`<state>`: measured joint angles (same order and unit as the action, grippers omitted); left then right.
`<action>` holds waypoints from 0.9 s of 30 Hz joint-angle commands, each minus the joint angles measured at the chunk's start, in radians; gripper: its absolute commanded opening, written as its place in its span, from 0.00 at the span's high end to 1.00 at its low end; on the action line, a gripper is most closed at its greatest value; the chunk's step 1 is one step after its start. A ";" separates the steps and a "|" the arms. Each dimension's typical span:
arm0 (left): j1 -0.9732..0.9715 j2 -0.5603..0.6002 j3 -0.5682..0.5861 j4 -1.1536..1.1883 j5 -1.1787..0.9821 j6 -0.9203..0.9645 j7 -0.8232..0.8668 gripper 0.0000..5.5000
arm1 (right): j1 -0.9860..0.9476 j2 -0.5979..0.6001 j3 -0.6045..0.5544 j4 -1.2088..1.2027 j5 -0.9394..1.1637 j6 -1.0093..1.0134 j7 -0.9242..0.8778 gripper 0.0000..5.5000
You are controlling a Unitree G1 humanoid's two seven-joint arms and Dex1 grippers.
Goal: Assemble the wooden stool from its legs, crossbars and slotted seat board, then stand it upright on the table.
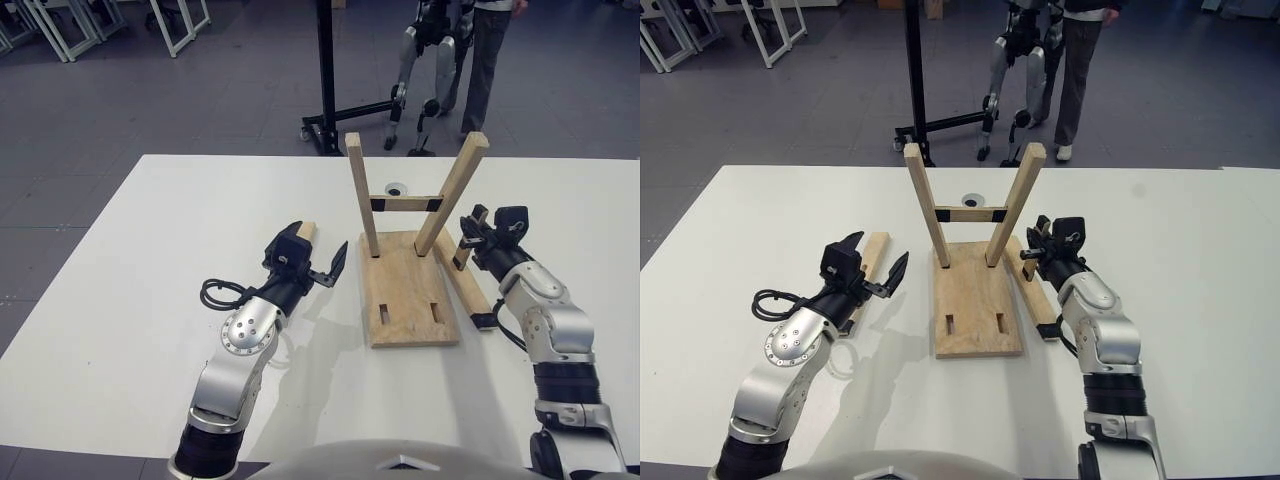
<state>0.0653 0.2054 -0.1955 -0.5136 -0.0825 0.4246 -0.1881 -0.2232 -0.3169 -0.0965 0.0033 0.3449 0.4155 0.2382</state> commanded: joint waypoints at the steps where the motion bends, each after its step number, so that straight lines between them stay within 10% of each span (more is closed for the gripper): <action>1: -0.018 0.001 -0.003 0.006 0.011 0.005 -0.009 0.16 | 0.003 0.032 0.011 0.062 -0.035 -0.034 0.002 0.93; 19: -0.010 0.001 -0.005 0.005 0.017 0.013 -0.012 0.16 | 0.295 0.109 -0.004 0.307 -0.126 -0.330 -0.048 0.93; 27: -0.008 0.005 0.007 0.007 0.015 0.016 -0.012 0.16 | 0.374 0.156 -0.038 -0.090 -0.218 -0.331 -0.257 0.93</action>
<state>0.0648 0.2054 -0.1928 -0.5133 -0.0727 0.4257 -0.1908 0.0928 -0.1779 -0.1531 -0.0676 0.1548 -0.0167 0.0025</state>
